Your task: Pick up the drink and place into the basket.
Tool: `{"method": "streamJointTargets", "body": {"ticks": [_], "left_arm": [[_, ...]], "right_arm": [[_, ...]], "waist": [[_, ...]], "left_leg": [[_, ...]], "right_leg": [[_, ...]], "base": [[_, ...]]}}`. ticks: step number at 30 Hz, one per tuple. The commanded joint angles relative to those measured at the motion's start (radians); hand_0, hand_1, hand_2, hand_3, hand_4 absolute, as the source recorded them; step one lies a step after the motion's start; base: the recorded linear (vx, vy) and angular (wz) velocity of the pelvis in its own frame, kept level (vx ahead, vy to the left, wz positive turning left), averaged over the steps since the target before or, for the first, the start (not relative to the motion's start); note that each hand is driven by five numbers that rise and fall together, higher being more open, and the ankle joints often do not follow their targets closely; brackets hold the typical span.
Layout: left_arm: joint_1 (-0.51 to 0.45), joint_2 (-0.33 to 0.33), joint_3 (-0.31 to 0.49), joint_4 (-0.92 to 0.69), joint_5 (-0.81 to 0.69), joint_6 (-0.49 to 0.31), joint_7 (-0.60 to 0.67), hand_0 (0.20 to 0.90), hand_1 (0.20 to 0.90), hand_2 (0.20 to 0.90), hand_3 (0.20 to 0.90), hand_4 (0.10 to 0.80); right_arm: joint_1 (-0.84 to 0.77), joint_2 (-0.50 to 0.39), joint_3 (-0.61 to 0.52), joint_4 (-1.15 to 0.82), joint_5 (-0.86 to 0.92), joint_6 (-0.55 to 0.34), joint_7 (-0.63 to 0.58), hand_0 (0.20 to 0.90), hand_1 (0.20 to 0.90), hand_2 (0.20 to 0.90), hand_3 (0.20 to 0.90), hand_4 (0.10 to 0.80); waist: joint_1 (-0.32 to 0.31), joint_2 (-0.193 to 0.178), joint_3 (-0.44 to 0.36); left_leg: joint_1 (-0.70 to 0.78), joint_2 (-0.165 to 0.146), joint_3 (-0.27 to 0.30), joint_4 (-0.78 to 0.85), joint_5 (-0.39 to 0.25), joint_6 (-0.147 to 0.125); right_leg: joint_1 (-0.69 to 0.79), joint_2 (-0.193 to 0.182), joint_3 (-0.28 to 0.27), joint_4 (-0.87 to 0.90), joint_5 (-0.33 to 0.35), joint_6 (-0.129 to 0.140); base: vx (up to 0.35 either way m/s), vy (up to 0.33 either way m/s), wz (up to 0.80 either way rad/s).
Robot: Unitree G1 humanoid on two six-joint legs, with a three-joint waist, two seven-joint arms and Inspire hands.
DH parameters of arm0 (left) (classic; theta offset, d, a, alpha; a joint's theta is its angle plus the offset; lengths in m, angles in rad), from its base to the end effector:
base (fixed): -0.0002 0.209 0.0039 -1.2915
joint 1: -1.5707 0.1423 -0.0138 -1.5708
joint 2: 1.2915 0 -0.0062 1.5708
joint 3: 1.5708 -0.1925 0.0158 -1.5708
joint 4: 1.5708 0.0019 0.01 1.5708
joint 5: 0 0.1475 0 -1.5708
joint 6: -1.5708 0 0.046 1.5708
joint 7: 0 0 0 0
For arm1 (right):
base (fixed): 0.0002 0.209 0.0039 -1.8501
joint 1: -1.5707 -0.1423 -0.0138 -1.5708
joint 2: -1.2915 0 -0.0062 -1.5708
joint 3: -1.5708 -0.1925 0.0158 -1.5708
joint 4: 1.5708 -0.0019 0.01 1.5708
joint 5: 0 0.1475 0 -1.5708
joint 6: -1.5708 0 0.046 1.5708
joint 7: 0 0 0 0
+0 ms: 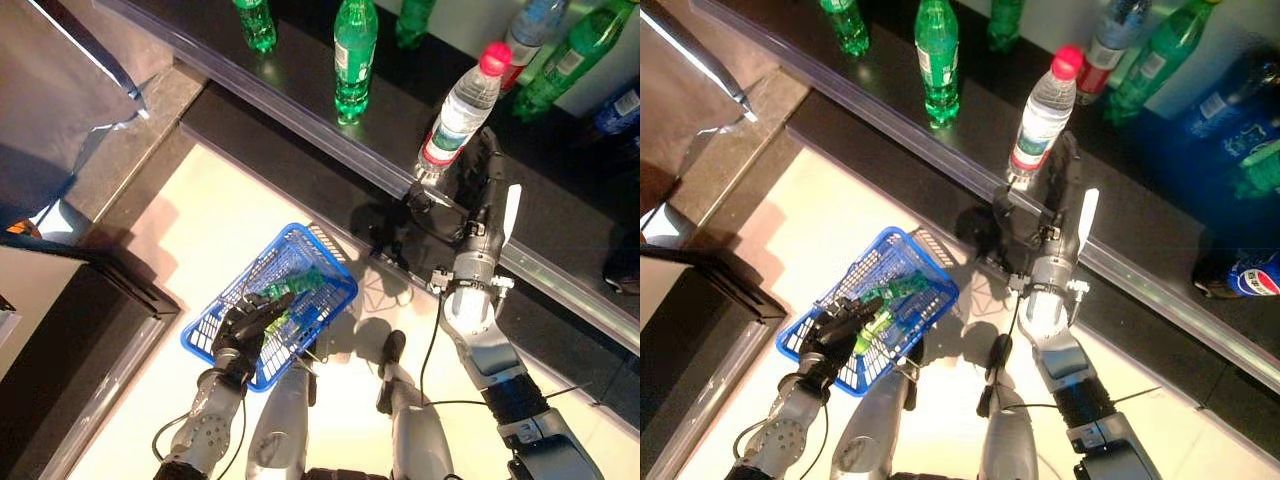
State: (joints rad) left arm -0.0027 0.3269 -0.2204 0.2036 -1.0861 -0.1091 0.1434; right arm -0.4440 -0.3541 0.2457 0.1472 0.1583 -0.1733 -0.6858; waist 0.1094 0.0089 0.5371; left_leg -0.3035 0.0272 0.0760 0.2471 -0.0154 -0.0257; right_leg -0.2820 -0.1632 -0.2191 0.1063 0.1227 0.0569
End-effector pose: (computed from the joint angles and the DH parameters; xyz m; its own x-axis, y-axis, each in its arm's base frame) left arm 0.2045 0.1868 -0.0013 0.9613 0.0403 -0.2725 -0.2099 0.7479 -0.6298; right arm 0.2880 -0.1493 0.1169 0.8268 -0.3356 0.4513 0.3759 0.9266 0.0004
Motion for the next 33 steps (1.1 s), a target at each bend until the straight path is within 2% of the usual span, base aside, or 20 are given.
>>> {"method": "streamJointTargets", "body": {"ticks": [1,8,17,33], "left_arm": [[-0.057,0.047,0.042,-0.252,-0.001,-0.178,-0.071,0.300,0.300,0.300,0.200,0.100],[-0.075,0.059,0.025,-0.242,-0.012,-0.172,-0.073,0.300,0.300,0.300,0.200,0.100],[-0.086,0.078,0.001,-0.241,-0.026,-0.175,-0.070,0.300,0.300,0.300,0.200,0.100],[-0.107,0.105,-0.011,-0.232,-0.044,-0.160,-0.091,0.300,0.300,0.300,0.200,0.100]], "right_arm": [[-0.160,-0.044,-0.031,-0.083,-0.011,-0.070,-0.062,0.900,0.900,0.900,0.900,0.800],[-0.278,-0.086,-0.064,0.014,0.061,-0.061,-0.109,0.900,0.900,0.900,0.900,0.800],[-0.413,-0.130,-0.062,0.137,0.133,-0.071,-0.096,0.900,0.900,0.900,0.900,0.800],[-0.569,-0.180,-0.008,0.312,0.275,-0.089,0.028,0.900,0.900,0.900,0.900,0.800]], "waist": [[0.012,0.022,-0.017],[0.027,0.032,-0.017],[0.050,0.043,-0.017],[0.081,0.045,-0.017]], "left_leg": [[-0.038,-0.085,0.012,0.077,-0.046,0.069],[-0.060,-0.088,0.008,0.086,-0.057,0.072],[-0.085,-0.097,-0.009,0.082,-0.054,0.075],[-0.095,-0.108,-0.026,0.070,-0.048,0.079]], "right_leg": [[0.022,0.020,0.015,0.130,-0.109,-0.009],[-0.001,0.016,0.010,0.136,-0.110,-0.005],[-0.029,0.007,0.005,0.132,-0.100,0.001],[-0.040,-0.003,-0.019,0.132,-0.095,0.006]], "base": [[0.000,0.000,0.00],[0.000,0.000,0.00],[0.003,0.000,0.01],[0.001,-0.001,0.04]]}}
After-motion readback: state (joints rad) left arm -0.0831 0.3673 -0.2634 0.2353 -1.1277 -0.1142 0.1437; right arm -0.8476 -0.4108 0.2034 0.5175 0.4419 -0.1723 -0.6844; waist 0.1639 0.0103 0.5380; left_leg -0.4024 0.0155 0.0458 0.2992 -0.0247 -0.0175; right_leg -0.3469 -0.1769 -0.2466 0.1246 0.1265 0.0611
